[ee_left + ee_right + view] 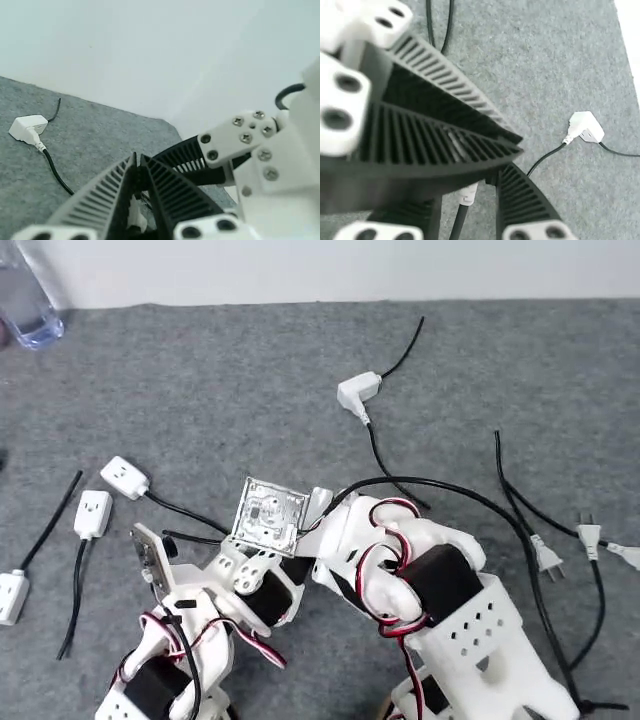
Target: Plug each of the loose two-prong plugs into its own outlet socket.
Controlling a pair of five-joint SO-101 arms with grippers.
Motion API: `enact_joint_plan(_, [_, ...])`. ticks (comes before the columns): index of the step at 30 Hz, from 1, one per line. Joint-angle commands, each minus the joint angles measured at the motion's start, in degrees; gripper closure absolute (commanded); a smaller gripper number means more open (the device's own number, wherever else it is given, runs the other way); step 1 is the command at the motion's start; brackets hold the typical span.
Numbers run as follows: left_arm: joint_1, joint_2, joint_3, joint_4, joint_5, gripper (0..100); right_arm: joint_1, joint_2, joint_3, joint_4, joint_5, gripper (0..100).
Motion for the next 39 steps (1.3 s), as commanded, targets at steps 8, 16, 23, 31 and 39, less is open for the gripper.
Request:
enact_joint_plan(8, [-2.6,-0.9,-1.6,0.4,-0.5,99,-1.9,-6.5,-3.9,0.8,0.2,99.1])
enact_joint_plan(16, [-2.6,-0.9,-1.3,0.4,-0.5,99,-1.8,-7.3,-3.8,0.8,-0.7,99.1])
enact_joint_plan(23, [-2.4,-0.9,-1.0,0.4,-0.5,99,-1.7,-7.4,-4.8,1.0,-1.0,99.1])
enact_joint_plan(31, [-2.4,-0.9,-1.0,0.4,-0.5,99,-1.9,-6.9,-10.7,4.6,-1.0,99.1])
enact_joint_plan(39, [-2.4,-0.9,-1.0,0.4,-0.5,99,-1.9,-7.4,-11.2,5.0,-1.6,99.1])
